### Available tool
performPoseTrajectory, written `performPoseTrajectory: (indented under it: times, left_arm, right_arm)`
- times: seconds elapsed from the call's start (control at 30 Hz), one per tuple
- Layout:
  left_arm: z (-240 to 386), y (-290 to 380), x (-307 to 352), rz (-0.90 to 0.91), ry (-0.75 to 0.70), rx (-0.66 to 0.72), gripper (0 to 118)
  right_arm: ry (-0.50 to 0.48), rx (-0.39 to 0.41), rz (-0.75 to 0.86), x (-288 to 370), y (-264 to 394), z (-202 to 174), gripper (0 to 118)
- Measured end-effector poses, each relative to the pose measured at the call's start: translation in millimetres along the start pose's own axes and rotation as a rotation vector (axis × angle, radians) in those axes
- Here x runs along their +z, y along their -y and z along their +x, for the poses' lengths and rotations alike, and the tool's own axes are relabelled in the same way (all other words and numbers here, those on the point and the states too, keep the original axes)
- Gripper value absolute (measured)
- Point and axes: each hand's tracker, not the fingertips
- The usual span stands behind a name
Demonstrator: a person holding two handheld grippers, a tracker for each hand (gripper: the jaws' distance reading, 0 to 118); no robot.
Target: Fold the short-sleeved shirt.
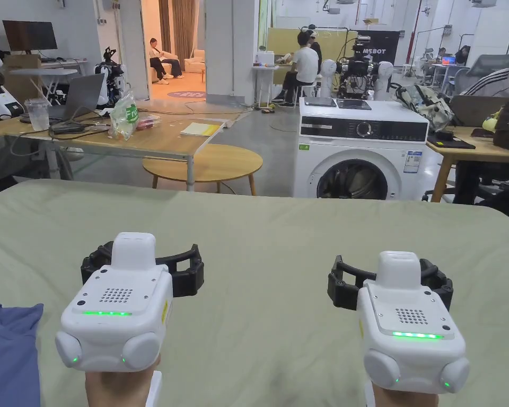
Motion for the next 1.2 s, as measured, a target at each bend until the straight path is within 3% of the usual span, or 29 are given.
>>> performPoseTrajectory:
  times: [0.13,0.2,0.27,0.3,0.33,0.37,0.4,0.43,0.47,0.53,0.6,0.67,0.83,1.2]
  left_arm:
    - [-1,-1,-1,-0.006,0.0,0.006,118]
    - [-1,-2,-1,-0.007,0.005,0.01,118]
    - [-1,-2,0,0.003,0.007,0.0,113]
    - [-1,-2,0,0.011,0.006,-0.008,104]
    - [-1,-2,0,0.013,0.01,-0.017,86]
    - [-1,-3,1,0.011,0.005,-0.029,50]
    - [0,-3,-1,-0.01,-0.016,-0.05,28]
    - [-1,-3,-2,-0.026,-0.028,-0.06,17]
    - [-3,-3,-3,-0.029,-0.026,-0.053,15]
    - [-10,-1,1,-0.025,-0.008,-0.034,0]
    - [-11,1,5,-0.013,-0.106,-0.078,0]
    - [-23,1,9,-0.011,-0.055,-0.042,0]
    - [-56,-1,17,-0.077,-0.105,-0.063,0]
    - [-198,4,64,-0.378,-0.269,-0.013,0]
  right_arm:
    - [0.001,0.005,-0.006,3,-1,-2,117]
    - [0.0,0.011,-0.003,3,-1,-2,107]
    - [0.01,0.016,-0.002,3,-2,-3,86]
    - [0.009,0.015,-0.002,3,-2,-3,73]
    - [0.009,0.013,-0.002,2,-3,-3,58]
    - [0.007,0.015,-0.003,2,-3,-4,37]
    - [0.011,0.021,-0.004,2,-4,-5,20]
    - [0.009,0.02,-0.003,2,-5,-6,9]
    - [0.011,0.019,-0.001,2,-5,-7,1]
    - [0.01,0.01,0.007,5,-6,-10,0]
    - [0.001,0.002,0.012,6,-7,-17,0]
    - [-0.017,-0.002,0.004,5,-8,-24,0]
    - [-0.078,-0.015,-0.039,0,-10,-58,0]
    - [-0.364,-0.015,-0.09,10,-7,-183,0]
